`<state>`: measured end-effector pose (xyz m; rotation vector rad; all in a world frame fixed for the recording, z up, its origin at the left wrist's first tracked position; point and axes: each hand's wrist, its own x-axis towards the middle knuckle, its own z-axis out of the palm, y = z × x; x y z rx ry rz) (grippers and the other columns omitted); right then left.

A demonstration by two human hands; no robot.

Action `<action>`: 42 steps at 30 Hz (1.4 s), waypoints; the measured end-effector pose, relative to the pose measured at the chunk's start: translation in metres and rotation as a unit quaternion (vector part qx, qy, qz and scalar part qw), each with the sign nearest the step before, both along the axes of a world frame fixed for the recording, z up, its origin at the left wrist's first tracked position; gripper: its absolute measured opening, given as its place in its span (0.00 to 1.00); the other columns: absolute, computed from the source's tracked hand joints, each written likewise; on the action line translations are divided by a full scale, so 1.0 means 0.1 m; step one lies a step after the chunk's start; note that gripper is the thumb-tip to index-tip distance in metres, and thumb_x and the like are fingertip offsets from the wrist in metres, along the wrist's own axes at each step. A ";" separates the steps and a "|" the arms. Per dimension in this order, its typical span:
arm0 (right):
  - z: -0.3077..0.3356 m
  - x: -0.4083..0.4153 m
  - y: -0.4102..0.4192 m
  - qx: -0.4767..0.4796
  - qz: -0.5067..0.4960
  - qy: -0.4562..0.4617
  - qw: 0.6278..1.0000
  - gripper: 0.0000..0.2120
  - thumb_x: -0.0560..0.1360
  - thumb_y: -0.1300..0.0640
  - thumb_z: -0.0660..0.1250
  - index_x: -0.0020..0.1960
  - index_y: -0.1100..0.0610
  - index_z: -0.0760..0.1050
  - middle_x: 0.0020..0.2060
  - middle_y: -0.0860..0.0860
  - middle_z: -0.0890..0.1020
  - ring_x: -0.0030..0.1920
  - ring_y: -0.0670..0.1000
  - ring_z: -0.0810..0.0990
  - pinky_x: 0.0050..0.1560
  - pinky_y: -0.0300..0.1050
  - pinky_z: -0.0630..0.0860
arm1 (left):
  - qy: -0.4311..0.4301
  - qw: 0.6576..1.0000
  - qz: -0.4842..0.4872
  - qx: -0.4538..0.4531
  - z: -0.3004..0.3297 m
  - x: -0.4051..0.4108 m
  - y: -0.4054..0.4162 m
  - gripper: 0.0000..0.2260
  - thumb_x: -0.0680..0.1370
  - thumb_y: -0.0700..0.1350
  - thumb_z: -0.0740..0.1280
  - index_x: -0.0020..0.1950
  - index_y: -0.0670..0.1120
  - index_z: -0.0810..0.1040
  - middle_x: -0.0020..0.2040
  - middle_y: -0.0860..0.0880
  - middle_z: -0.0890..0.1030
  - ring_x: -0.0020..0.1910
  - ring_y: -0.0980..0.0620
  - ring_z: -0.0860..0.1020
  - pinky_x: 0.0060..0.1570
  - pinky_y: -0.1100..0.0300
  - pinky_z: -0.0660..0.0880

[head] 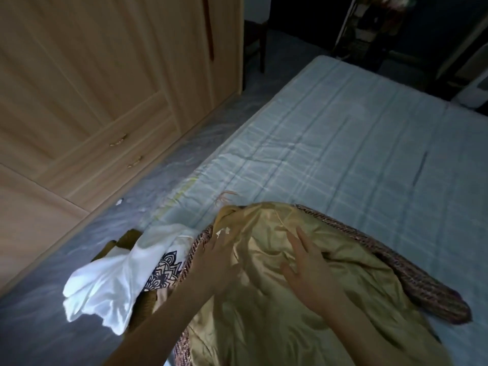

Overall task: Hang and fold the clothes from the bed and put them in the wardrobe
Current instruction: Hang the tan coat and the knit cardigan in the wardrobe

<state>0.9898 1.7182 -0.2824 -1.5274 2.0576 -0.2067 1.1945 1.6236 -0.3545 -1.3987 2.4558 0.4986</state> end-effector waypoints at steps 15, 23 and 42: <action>-1.90 0.15 -1.41 -0.012 0.126 0.027 0.992 0.36 0.66 0.60 0.74 0.72 0.57 0.66 0.70 0.58 0.70 0.67 0.59 0.72 0.64 0.54 0.73 | -0.018 0.987 0.157 -0.023 -2.00 -0.15 -0.03 0.28 0.78 0.56 0.55 0.76 0.47 0.66 0.77 0.42 0.62 0.74 0.42 0.62 0.69 0.42 0.60; -2.92 0.26 -1.51 -0.001 0.097 0.044 0.994 0.39 0.68 0.53 0.56 0.79 0.58 0.54 0.78 0.53 0.57 0.77 0.53 0.57 0.72 0.55 0.58 | 0.025 0.983 0.157 -0.094 -2.46 -0.17 -0.02 0.24 0.75 0.54 0.61 0.69 0.48 0.74 0.75 0.42 0.66 0.71 0.43 0.67 0.68 0.46 0.61; -2.21 -0.13 -1.66 0.063 0.148 0.155 0.975 0.15 0.79 0.52 0.58 0.65 0.52 0.66 0.61 0.53 0.73 0.62 0.57 0.71 0.55 0.53 0.75 | 0.079 0.986 0.093 -0.111 -2.31 -0.15 0.04 0.27 0.75 0.56 0.60 0.73 0.51 0.69 0.72 0.47 0.69 0.67 0.45 0.69 0.67 0.46 0.61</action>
